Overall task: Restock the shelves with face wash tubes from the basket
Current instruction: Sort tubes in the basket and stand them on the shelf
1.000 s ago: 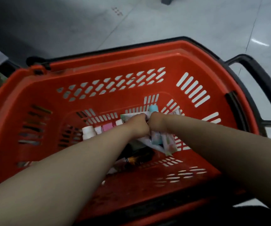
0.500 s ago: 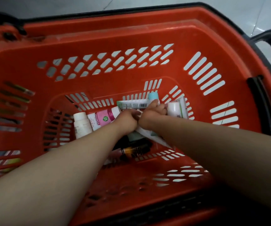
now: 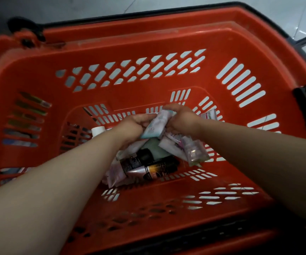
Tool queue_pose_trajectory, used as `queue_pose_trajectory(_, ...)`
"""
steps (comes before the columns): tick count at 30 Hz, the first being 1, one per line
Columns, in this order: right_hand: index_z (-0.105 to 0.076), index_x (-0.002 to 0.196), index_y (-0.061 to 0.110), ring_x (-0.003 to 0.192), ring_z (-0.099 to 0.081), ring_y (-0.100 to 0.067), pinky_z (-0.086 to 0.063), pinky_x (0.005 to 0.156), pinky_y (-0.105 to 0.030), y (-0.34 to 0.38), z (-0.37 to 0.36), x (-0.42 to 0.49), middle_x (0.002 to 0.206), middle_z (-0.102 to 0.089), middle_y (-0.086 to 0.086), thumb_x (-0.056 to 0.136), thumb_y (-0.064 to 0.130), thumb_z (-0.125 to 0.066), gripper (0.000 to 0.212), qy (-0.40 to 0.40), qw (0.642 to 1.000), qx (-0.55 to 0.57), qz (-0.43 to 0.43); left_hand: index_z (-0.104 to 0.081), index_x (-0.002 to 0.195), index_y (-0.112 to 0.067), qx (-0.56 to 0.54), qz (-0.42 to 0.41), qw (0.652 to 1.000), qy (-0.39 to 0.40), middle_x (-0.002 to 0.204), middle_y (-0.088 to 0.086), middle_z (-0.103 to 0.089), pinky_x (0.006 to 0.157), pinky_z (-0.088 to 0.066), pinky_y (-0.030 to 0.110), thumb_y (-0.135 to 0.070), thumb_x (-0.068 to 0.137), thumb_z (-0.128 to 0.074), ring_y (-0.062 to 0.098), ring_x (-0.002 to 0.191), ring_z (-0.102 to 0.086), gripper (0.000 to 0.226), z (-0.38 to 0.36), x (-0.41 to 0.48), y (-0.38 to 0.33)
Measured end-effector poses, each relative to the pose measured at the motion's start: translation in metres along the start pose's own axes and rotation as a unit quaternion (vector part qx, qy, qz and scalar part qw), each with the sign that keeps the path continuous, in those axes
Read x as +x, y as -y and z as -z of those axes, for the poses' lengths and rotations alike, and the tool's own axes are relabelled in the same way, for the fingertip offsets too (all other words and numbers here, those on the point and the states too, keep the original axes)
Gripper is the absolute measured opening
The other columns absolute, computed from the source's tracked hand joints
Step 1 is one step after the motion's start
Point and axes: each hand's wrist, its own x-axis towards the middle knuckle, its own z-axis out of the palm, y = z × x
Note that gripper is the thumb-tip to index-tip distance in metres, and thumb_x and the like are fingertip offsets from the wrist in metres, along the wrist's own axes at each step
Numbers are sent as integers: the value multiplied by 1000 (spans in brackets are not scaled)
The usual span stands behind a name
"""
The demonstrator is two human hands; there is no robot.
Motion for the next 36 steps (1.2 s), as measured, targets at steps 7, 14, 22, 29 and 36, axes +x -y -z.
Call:
queue_pose_trajectory(7, -63, 113, 1, 76, -71, -14, -54, 58, -21, 33, 1, -31, 99, -69, -15, 87, 2, -62, 26, 5, 997, 49, 62, -58, 124, 1, -4, -60, 996, -61, 93, 5, -64, 52, -47, 6, 6, 89, -55, -5, 56, -60, 35, 10, -46, -24)
queue_pose_trajectory(14, -65, 93, 16, 68, -65, -2, -52, 63, -15, 106, 5, -96, 81, -67, 3, 91, 3, -57, 15, 28, 981, 109, 158, -57, 120, -24, -11, -144, 981, -130, 118, 1, -64, 89, -53, 42, -21, 96, -50, 19, 106, -63, 25, 33, -133, -63)
queue_pose_trajectory(22, -64, 108, 15, 91, -62, -15, -50, 87, -36, 195, -26, -211, 102, -67, -6, 91, 13, -59, 18, 37, 961, 115, 250, -61, 115, -24, -49, -269, 938, -212, 90, -7, -68, 61, -47, 14, -20, 98, -47, -3, 67, -63, 23, 61, -275, -94)
queue_pose_trajectory(29, -56, 116, 14, 88, -65, -11, -56, 83, -28, 247, -79, -311, 96, -66, 2, 78, 6, -73, 42, 34, 931, 55, 360, -63, 111, -19, -86, -305, 913, -257, 85, 0, -68, 49, -45, 17, -22, 99, -47, 7, 56, -59, 20, 81, -402, -97)
queue_pose_trajectory(36, -54, 121, 16, 76, -63, -2, -55, 63, -17, 287, -121, -387, 86, -62, 13, 77, 14, -76, 49, 52, 904, 13, 423, -64, 105, -20, -87, -350, 873, -328, 88, -1, -71, 47, -45, 19, -24, 97, -49, 5, 55, -64, 16, 95, -503, -86)
